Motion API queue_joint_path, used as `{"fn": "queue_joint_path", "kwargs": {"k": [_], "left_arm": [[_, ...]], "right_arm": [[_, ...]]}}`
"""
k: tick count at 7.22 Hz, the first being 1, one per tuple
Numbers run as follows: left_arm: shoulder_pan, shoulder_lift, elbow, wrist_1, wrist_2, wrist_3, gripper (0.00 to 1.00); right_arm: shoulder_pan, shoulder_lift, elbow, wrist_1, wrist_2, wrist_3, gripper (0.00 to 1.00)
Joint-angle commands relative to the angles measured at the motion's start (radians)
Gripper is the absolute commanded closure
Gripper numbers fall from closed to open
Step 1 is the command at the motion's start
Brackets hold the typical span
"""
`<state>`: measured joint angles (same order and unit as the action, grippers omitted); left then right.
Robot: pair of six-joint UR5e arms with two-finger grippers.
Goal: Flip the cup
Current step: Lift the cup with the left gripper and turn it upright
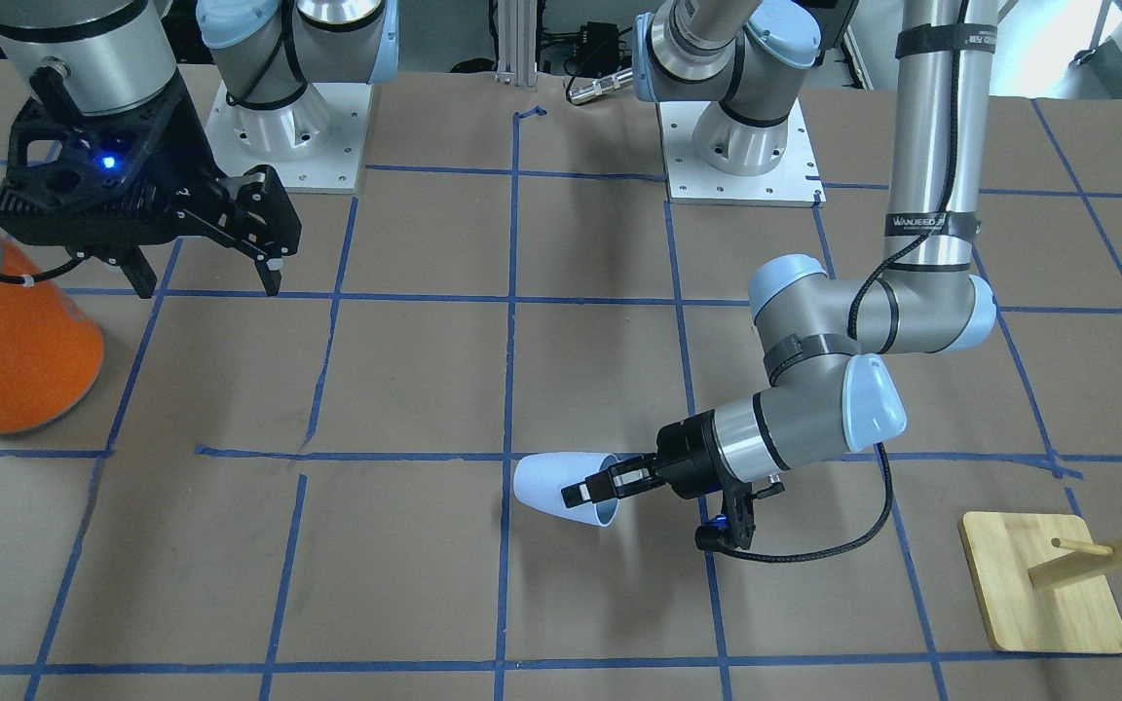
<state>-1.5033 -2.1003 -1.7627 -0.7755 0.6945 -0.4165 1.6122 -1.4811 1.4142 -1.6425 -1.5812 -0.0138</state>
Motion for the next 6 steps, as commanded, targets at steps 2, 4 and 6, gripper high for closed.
{"fn": "queue_joint_path", "kwargs": {"k": [2, 4, 6], "left_arm": [[-0.046, 0.078, 0.074, -0.008, 0.379, -0.01, 1.0], [-0.055, 0.105, 0.161, -0.145, 0.714, 0.22, 1.0], [-0.049, 0.086, 0.262, -0.241, 0.976, 0.516, 1.0]], "right_arm": [[0.002, -0.001, 0.0, 0.001, 0.001, 0.002, 0.0], [0.003, 0.001, 0.0, 0.0, 0.003, 0.003, 0.0], [0.003, 0.001, 0.0, 0.0, -0.003, 0.005, 0.0]]}}
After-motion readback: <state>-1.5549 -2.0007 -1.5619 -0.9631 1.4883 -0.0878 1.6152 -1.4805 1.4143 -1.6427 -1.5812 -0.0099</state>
